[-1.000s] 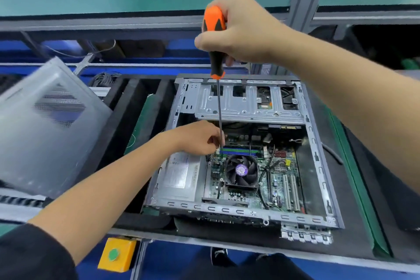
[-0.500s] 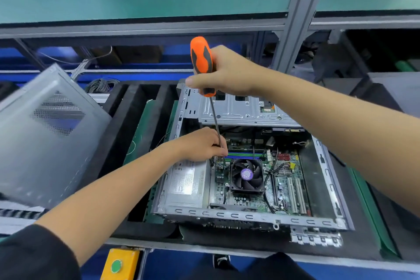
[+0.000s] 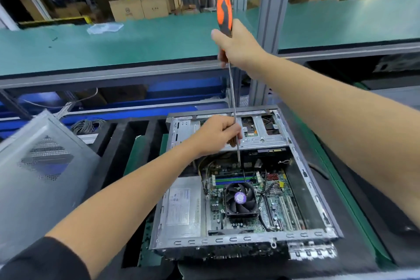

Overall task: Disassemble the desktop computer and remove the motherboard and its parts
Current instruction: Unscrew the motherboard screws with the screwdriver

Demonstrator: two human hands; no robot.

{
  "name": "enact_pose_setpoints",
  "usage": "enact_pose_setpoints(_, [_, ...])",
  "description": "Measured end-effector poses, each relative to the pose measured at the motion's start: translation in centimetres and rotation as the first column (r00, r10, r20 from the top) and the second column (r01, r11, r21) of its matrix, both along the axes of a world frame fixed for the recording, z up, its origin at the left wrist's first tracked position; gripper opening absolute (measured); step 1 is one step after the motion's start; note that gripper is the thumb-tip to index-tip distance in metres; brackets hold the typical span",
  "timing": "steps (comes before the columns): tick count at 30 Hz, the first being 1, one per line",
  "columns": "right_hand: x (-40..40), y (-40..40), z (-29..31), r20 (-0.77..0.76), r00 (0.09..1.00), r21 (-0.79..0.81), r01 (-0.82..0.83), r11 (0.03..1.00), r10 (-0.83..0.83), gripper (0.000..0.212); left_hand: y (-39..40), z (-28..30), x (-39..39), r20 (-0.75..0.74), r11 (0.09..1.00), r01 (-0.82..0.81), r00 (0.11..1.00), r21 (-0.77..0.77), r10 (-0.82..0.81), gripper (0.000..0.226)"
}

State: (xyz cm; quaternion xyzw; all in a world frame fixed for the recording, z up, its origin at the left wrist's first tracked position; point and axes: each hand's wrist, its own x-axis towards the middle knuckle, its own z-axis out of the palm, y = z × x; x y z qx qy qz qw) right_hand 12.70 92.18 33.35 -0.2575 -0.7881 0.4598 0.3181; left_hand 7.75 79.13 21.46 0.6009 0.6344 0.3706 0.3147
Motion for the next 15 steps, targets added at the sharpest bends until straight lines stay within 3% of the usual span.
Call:
enact_pose_setpoints(5, [1.0, 2.3, -4.5, 0.166, 0.979, -0.189, 0.149, 0.971, -0.118, 0.026, 2.0, -1.4, 0.8, 0.009, 0.969, 0.184, 0.983, -0.167, -0.185, 0.036])
enact_pose_setpoints(7, [1.9, 3.2, -6.3, 0.338, 0.933, -0.167, 0.191, 0.967, -0.126, 0.029, 3.1, -2.2, 0.2, -0.148, 0.974, 0.140, 0.975, -0.179, -0.168, 0.034])
enact_pose_setpoints(10, [3.9, 4.1, -9.2, 0.552, 0.820, -0.118, 0.254, 0.960, -0.149, 0.029, 5.0, -3.5, -1.4, -0.456, 0.997, -0.003, 0.889, -0.079, -0.033, 0.025])
enact_pose_setpoints(13, [5.5, 4.7, -11.6, 0.675, 0.720, -0.055, 0.270, 0.961, -0.163, 0.028, 5.9, -5.2, -2.4, -0.587, 0.984, -0.030, 0.806, -0.176, -0.081, 0.072])
enact_pose_setpoints(15, [6.2, 5.2, -12.8, 0.774, 0.607, 0.035, 0.244, 0.969, -0.181, 0.019, 6.1, -6.4, -2.3, -0.703, 0.976, -0.028, 0.698, -0.214, -0.134, 0.093])
